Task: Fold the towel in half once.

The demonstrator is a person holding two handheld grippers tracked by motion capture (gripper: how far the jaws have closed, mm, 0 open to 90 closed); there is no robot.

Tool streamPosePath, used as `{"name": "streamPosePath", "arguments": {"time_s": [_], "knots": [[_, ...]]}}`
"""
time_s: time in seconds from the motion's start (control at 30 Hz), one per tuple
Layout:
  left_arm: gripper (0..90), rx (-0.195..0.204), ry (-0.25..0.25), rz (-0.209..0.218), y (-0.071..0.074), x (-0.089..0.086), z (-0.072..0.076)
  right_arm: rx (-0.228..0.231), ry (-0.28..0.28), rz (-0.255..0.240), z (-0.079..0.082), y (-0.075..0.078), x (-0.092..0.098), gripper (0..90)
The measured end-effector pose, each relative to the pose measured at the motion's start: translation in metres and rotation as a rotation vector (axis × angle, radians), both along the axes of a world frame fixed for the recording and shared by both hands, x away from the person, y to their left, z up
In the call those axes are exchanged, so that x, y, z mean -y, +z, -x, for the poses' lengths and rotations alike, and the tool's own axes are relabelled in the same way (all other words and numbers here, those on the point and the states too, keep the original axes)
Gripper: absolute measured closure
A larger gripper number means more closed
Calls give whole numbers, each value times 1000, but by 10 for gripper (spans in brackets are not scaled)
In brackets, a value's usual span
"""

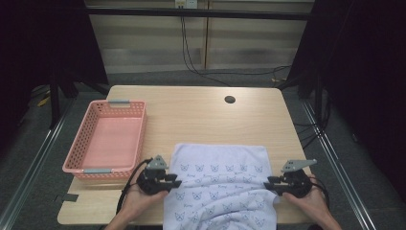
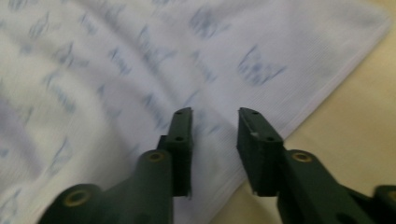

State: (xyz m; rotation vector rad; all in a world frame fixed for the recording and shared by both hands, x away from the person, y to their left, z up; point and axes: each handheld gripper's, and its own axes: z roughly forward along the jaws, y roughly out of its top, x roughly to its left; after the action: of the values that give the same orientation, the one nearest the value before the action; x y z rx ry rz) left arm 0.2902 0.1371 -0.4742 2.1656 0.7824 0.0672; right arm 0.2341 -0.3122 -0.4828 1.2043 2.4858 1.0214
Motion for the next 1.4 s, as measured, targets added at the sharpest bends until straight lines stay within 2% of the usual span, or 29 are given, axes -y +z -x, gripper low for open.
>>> {"name": "streamPosePath", "arguments": {"time_s": [0.1,0.13,0.17,0.23,0.27,0.3,0.33,0.4,0.43,0.5,0.57,0.63,0.73,0.77,0.8,0.87,0.93,1.0,1.07,1.17,1.23,1.33,1.37,1.4], "knots": [[625,10,41,14,-1,9,-27,51,-53,-24,-32,6,9,561],[613,25,64,7,-3,12,-34,57,-77,-27,-45,6,11,536],[606,11,65,11,-5,14,-41,63,-91,-19,-57,5,12,517],[592,28,85,13,-9,17,-51,59,-115,-10,-80,0,13,494],[582,6,96,27,-12,17,-57,57,-124,-10,-89,-2,12,470],[573,3,108,14,-13,18,-60,58,-121,-15,-99,-4,11,461],[562,14,117,-17,-15,18,-62,56,-126,-9,-103,-5,11,458],[547,8,119,-18,-18,19,-66,48,-126,-15,-111,-8,9,451],[523,11,139,-25,-18,20,-66,49,-120,-17,-113,-10,8,449],[486,8,137,-10,-19,19,-67,38,-104,-38,-114,-14,6,450],[463,16,154,-18,-20,19,-67,32,-101,-8,-112,-15,5,451],[448,0,162,-2,-21,17,-68,33,-94,-13,-109,-17,3,451],[417,-6,190,6,-22,13,-72,52,-80,13,-106,-19,-1,486],[410,-11,187,17,-23,12,-72,52,-75,15,-105,-19,-2,533],[410,-3,194,4,-23,11,-73,48,-78,21,-104,-18,-2,576],[410,-24,204,29,-24,7,-75,51,-77,6,-103,-19,-1,670],[410,-17,208,21,-25,6,-76,36,-75,-7,-102,-18,-1,772],[409,-23,214,15,-26,6,-77,33,-69,-19,-101,-19,-1,825],[408,-13,208,-30,-27,7,-78,32,-58,-27,-101,-19,-1,866],[405,-16,218,-12,-28,7,-79,19,-72,-41,-100,-20,0,881],[447,-17,201,-10,-28,8,-82,16,-67,-56,-100,-20,1,889],[627,18,184,-22,-30,11,-83,-4,-70,-81,-101,-20,2,890],[669,9,182,-21,-30,11,-84,-8,-71,-88,-101,-20,2,890],[752,-15,164,-6,-30,10,-85,-14,-72,-96,-102,-20,3,891]]}}
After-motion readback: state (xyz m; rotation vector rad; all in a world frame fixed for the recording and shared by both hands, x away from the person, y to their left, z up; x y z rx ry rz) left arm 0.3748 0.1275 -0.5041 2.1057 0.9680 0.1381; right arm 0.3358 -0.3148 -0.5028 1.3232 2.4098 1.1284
